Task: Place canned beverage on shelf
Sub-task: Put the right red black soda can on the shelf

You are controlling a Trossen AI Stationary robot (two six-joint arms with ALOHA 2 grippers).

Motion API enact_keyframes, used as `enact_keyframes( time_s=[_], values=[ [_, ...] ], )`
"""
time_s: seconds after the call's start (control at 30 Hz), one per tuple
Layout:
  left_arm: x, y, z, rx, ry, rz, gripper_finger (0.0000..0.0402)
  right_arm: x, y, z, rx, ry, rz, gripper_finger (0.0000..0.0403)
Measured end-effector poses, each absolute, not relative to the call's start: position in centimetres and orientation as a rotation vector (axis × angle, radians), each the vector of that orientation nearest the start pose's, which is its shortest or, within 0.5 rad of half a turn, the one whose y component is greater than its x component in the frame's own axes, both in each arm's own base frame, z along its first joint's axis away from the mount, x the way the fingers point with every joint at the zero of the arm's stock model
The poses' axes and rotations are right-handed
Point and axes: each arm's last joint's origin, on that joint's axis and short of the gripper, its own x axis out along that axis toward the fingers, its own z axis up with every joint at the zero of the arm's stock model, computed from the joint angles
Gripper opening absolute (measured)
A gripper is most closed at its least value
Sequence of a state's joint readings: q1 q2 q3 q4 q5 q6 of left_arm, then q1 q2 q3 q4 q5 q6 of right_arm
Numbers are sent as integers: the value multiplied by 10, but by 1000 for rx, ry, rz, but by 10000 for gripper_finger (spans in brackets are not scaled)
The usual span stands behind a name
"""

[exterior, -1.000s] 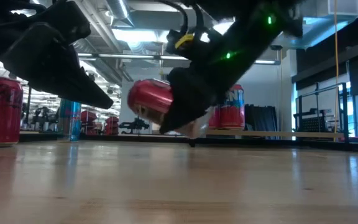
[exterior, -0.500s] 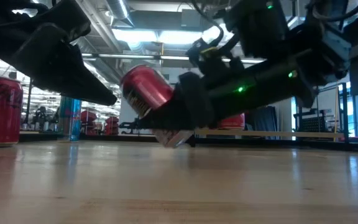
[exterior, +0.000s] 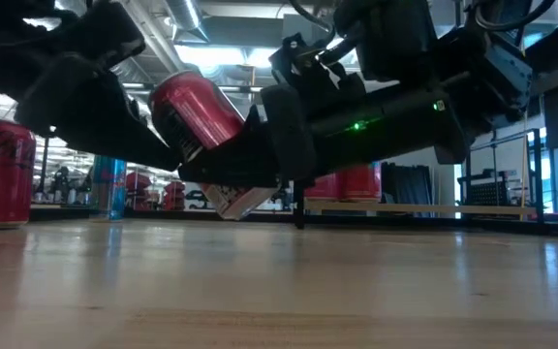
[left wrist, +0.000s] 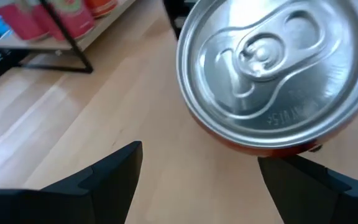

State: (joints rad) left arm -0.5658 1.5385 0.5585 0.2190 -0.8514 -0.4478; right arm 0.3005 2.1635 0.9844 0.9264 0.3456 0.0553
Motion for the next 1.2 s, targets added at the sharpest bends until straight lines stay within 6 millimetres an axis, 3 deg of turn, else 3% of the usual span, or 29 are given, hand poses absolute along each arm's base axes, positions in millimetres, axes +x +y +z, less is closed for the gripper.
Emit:
enact_keyframes(
  time_s=[0.33,0.53,0.77,1.2],
  values=[
    [236,-124,147,100,507,335,293,393,112,96,-26,241,-30,273],
    [237,-120,144,100,555,311,266,395,107,84,-33,258,-37,274],
    [240,-120,151,60,520,336,254,393,105,75,-53,309,-51,321],
    [236,-123,147,82,556,303,253,392,104,85,-59,328,-48,331]
  ],
)
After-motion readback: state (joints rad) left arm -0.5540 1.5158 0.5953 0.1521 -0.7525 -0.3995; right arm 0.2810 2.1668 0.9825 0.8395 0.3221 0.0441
